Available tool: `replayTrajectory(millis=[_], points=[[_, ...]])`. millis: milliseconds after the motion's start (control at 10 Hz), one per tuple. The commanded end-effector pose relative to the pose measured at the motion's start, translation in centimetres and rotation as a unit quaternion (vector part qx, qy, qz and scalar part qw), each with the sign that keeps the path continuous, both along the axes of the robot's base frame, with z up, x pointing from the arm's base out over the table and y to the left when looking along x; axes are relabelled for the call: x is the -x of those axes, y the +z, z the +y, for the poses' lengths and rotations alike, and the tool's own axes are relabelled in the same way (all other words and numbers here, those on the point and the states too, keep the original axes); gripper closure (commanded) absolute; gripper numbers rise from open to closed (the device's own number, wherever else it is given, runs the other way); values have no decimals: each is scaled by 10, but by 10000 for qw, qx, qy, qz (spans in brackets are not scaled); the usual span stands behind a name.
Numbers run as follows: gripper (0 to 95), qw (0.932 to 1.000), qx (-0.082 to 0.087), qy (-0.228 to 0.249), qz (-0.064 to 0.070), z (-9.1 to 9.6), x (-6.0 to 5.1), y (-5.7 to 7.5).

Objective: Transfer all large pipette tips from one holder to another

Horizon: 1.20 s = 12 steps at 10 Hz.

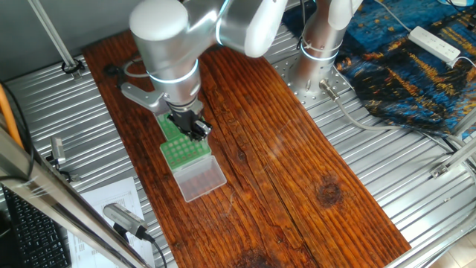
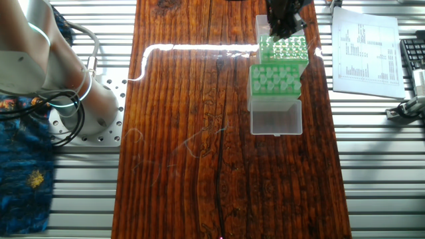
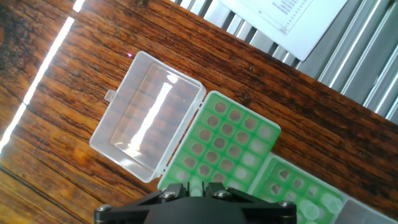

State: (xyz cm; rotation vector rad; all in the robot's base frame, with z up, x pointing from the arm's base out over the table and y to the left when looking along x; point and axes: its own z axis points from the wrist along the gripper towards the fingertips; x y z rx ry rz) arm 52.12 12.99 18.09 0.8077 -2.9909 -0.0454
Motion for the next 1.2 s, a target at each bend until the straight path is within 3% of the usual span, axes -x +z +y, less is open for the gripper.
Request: replayTrajectory(millis=[100, 800, 1200], points=[[950, 10000, -11, 9, 19, -1, -2, 5], [950, 9997, -43, 187, 127, -3, -9, 51], [950, 9992, -71, 278, 296, -7, -16, 86]])
